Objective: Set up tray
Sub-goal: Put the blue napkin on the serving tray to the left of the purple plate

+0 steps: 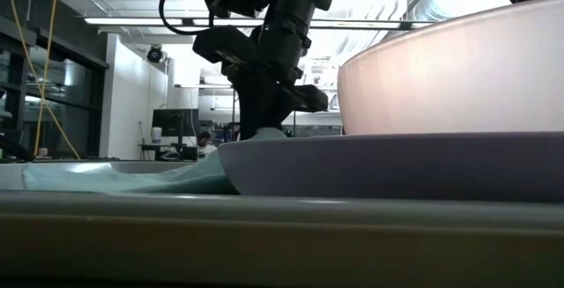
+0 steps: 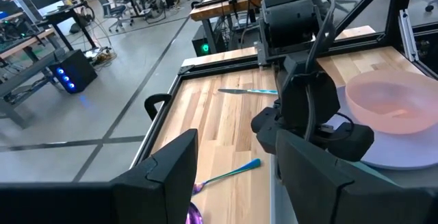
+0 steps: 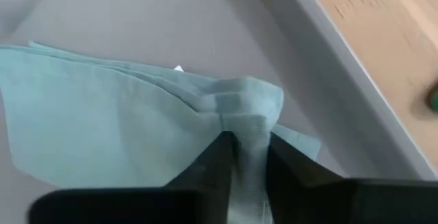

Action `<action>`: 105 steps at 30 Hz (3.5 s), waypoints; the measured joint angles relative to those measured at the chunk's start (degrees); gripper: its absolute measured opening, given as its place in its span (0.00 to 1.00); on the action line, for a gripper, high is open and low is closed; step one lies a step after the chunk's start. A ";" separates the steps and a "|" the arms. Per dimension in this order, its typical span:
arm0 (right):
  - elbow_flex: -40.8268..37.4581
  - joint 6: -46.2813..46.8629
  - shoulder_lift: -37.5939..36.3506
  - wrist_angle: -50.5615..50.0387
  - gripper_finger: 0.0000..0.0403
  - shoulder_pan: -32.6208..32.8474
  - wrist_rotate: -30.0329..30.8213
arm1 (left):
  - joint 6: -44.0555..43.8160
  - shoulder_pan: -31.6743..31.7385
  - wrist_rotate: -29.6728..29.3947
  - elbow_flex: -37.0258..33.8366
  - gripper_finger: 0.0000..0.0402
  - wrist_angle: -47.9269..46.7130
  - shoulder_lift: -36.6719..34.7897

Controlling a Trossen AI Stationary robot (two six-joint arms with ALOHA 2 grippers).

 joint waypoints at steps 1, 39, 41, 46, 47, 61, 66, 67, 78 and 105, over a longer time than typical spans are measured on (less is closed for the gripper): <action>0.00 0.00 0.00 0.00 0.17 -0.10 -0.05 | 0.00 0.00 0.02 0.00 0.57 0.00 0.00; 0.07 -1.54 -4.63 15.17 0.00 3.31 -9.80 | 0.13 0.00 1.26 0.00 0.57 -0.96 0.00; 0.06 -0.03 -4.37 12.45 0.00 3.64 -8.89 | 0.15 0.00 1.18 0.00 0.57 -0.56 0.00; -0.13 2.10 -3.89 2.93 0.00 4.10 -5.25 | 0.11 0.00 1.19 0.00 0.57 0.99 0.00; -0.07 2.12 -3.93 2.47 0.00 3.87 -4.87 | 0.11 0.00 1.18 0.00 0.57 1.12 0.00; -0.09 -0.03 0.81 1.23 0.00 0.45 -6.44 | -0.15 0.00 1.22 0.00 0.57 3.43 0.02; -0.09 -1.59 0.81 -0.76 0.00 -1.24 -5.36 | -0.17 0.00 1.22 0.00 0.57 3.37 0.02; -0.09 -1.99 0.81 -1.06 0.00 -1.60 -5.40 | -0.16 0.00 1.22 0.01 0.57 3.31 0.02; -0.07 -3.35 2.64 -0.61 0.00 -2.51 -7.05 | -0.16 0.00 1.27 0.01 0.57 3.02 0.02; 0.09 -21.59 7.27 13.29 0.00 -1.38 -17.13 | 1.14 0.02 1.35 0.02 0.57 2.58 0.02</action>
